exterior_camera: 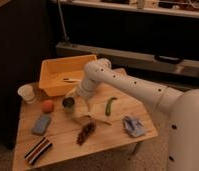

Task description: Stack cups on top of each other

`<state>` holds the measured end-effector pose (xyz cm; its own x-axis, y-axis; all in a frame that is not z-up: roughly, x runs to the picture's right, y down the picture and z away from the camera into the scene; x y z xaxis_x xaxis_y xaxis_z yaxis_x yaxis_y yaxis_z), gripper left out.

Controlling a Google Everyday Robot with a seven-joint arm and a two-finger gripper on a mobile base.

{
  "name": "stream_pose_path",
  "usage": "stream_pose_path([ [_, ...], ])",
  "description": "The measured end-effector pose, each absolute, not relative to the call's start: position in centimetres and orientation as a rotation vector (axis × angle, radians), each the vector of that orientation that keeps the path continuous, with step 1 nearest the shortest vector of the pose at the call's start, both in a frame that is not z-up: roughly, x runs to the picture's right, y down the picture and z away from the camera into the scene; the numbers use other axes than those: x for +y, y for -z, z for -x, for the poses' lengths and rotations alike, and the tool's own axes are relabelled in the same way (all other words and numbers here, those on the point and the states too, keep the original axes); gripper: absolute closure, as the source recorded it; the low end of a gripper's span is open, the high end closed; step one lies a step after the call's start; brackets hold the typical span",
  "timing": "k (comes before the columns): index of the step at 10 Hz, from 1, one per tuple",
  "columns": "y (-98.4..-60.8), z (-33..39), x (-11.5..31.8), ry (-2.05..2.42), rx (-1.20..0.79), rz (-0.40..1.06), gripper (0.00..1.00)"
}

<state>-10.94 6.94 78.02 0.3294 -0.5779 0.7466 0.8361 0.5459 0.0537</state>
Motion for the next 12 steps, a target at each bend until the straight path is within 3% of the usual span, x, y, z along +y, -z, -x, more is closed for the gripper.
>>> stream_pose_path([
  [12, -84.9, 12.3, 9.9, 1.057, -0.792, 0.491, 0.2],
])
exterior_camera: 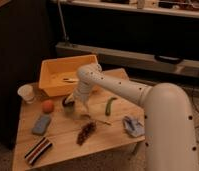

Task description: Stack cups on top of each other

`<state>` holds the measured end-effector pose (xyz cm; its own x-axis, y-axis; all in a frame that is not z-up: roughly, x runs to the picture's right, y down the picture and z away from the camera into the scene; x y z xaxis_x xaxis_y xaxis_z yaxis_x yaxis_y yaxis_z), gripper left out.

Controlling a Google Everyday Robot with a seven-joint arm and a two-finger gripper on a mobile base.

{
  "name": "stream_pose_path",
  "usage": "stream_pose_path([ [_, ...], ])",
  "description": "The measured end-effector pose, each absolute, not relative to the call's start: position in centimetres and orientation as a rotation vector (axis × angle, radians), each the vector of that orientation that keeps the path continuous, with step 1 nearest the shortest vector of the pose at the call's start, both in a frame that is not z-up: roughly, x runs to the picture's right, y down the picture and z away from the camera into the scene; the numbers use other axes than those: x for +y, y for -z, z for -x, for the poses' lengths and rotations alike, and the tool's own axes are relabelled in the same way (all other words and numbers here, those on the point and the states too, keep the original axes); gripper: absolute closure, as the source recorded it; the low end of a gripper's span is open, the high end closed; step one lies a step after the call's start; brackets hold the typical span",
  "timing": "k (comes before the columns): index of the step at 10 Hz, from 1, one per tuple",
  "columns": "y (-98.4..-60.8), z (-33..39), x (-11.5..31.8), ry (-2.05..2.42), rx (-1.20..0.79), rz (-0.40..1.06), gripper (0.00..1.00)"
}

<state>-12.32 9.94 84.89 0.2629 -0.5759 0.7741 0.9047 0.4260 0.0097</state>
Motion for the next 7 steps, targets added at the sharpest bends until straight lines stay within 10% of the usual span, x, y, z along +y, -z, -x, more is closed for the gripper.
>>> stream_pose_path([
  [3, -85.8, 12.7, 10.2, 1.06, -0.802, 0.513, 0.25],
  [7, -86.1, 14.1, 10.2, 1.072, -0.828, 0.533, 0.65],
])
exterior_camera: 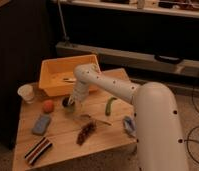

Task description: Stack cups on top of each other

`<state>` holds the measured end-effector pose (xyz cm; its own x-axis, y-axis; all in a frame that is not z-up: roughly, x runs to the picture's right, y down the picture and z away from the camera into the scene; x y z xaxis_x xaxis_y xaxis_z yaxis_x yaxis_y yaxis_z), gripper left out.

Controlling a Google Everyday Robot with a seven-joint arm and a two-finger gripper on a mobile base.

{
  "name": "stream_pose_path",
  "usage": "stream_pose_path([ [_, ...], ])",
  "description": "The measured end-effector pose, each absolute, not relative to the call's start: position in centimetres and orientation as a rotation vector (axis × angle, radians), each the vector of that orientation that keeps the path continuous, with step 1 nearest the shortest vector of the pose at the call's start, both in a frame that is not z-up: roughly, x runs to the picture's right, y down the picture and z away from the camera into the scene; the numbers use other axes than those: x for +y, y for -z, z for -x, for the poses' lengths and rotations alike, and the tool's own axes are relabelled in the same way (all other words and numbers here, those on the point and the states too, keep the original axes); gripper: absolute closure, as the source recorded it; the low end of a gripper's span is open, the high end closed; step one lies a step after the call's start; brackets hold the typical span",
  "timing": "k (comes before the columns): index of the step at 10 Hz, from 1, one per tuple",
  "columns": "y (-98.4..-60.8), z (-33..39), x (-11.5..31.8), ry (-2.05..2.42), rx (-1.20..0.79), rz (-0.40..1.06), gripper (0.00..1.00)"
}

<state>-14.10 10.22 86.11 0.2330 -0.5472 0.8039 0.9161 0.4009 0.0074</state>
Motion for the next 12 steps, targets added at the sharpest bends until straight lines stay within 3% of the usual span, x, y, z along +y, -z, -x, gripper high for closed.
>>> stream_pose_path([
  [3, -85.3, 15.1, 9.9, 1.094, -0.846, 0.551, 0.95],
  [4, -84.5, 15.7, 9.2, 1.101, -0.852, 0.548, 0.99],
  [12, -75.7, 21.5, 1.2, 1.151, -0.916, 0.526, 1.0],
])
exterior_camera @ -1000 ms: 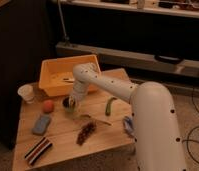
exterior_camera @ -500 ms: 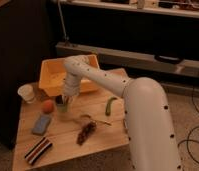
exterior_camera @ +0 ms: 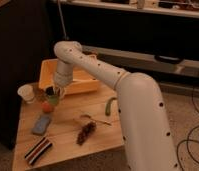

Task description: Stack cups on top of each other

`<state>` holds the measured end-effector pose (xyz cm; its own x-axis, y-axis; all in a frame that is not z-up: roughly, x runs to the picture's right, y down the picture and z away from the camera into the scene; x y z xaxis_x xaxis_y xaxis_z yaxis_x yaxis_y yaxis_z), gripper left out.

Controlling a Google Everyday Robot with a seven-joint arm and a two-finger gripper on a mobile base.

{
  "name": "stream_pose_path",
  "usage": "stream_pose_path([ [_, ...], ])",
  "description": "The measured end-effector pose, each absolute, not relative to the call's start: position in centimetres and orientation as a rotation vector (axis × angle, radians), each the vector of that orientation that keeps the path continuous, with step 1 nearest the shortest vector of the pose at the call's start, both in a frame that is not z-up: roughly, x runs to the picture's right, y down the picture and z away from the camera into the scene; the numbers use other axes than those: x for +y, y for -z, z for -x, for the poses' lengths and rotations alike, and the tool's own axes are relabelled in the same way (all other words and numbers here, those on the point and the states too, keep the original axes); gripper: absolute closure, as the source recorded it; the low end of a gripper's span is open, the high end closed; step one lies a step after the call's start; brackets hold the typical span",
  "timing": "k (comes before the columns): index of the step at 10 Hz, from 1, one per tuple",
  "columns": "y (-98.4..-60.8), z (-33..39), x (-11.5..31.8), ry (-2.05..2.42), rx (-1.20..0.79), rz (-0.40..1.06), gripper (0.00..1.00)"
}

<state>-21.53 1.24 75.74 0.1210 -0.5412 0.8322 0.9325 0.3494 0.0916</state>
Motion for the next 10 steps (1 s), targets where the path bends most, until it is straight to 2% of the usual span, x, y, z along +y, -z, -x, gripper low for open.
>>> stream_pose_path([
  [2, -75.3, 24.2, -2.1, 1.133, -0.911, 0.475, 1.0],
  [6, -77.7, 27.7, -4.9, 1.082, -0.933, 0.386, 1.0],
  [10, -80.2, 32.0, -8.0, 0.96, -1.091, 0.226, 1.0],
])
